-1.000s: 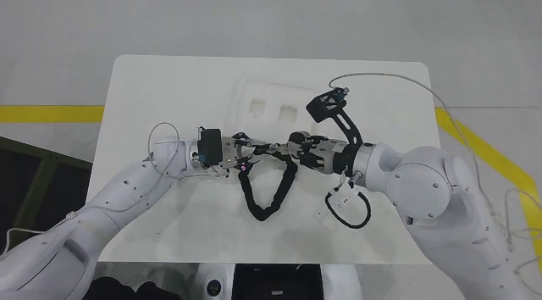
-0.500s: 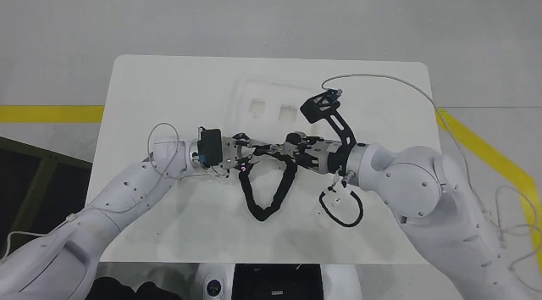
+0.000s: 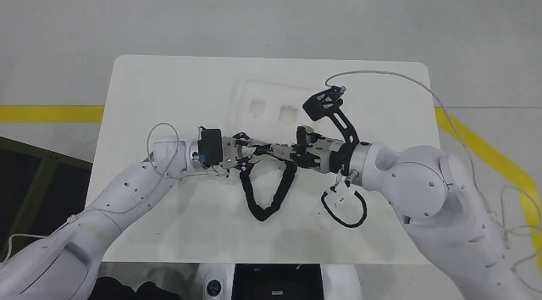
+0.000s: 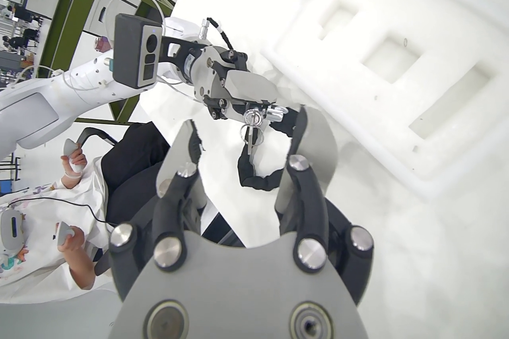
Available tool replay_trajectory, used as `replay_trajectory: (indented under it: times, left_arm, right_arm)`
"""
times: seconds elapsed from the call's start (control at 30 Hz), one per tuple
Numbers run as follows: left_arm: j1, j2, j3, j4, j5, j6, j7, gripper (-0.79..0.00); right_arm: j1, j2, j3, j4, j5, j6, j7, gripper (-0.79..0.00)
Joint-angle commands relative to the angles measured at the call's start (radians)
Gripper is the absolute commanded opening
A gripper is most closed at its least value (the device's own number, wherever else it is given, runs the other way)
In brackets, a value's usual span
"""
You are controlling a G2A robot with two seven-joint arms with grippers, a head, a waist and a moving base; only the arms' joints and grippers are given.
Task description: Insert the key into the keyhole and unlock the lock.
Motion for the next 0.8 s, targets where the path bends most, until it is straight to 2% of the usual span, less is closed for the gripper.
replay_trajectory:
  times: [0.0,0.2,0.43,0.77]
  left_arm:
    - [0.000,-0.001,-0.004,0.000,0.000,-0.011,-0.007,-0.785]
    - [-0.015,0.003,-0.021,-0.015,0.003,-0.072,-0.046,-0.785]
    - [-0.042,0.021,-0.038,-0.061,-0.047,-0.173,-0.147,-0.785]
    - [-0.073,0.062,-0.063,-0.138,-0.170,-0.338,-0.311,-0.785]
  right_arm:
    - [-0.004,0.002,0.016,-0.005,0.016,-0.021,0.001,0.000]
    - [-0.014,0.007,0.061,0.034,0.151,-0.209,0.005,0.000]
    - [-0.012,0.013,0.097,0.120,0.316,-0.563,0.004,0.000]
    - [-0.014,0.013,0.099,0.125,0.326,-0.574,0.002,0.000]
